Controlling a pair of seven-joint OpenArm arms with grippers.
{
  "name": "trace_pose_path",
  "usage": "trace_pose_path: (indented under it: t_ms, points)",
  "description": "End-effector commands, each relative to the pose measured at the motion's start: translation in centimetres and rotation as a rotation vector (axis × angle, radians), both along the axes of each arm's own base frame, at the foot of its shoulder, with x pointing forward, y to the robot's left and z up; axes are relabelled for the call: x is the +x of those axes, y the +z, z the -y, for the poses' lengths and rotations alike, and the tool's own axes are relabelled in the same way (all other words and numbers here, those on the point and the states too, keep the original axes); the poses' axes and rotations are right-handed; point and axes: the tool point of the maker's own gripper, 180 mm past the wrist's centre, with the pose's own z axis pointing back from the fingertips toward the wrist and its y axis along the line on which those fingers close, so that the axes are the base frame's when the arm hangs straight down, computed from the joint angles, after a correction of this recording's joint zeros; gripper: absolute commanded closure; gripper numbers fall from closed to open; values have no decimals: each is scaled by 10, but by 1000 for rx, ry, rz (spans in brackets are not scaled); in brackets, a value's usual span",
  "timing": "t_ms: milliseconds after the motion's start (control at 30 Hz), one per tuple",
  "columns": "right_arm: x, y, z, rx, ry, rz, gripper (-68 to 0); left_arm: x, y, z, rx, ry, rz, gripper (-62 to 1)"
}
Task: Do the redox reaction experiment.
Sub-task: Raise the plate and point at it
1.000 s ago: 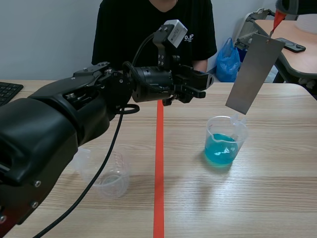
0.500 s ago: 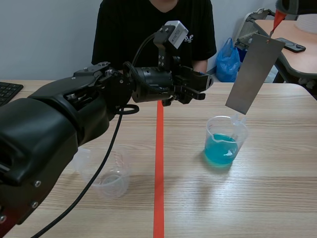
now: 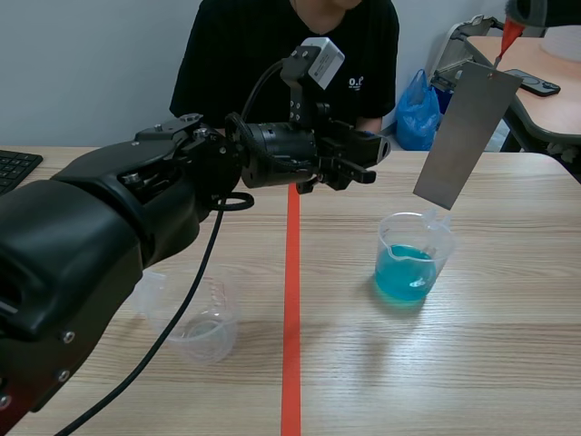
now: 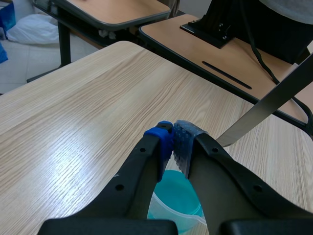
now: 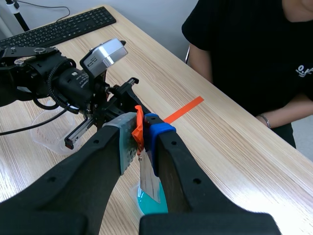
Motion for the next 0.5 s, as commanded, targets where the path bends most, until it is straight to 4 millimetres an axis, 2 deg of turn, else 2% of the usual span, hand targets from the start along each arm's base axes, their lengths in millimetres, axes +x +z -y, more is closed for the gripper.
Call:
trace_pose_path:
  t_ms: [0, 267, 467]
  points:
    - [-2, 13, -1, 3, 16, 38, -15, 6, 16, -2, -26, 6, 39, -36]
    - [-2, 13, -1, 3, 16, 38, -15, 8, 5, -15, 2, 23, 28, -36]
    - [-2, 13, -1, 3, 16, 38, -15, 7, -7, -34, -2, 56, 21, -36]
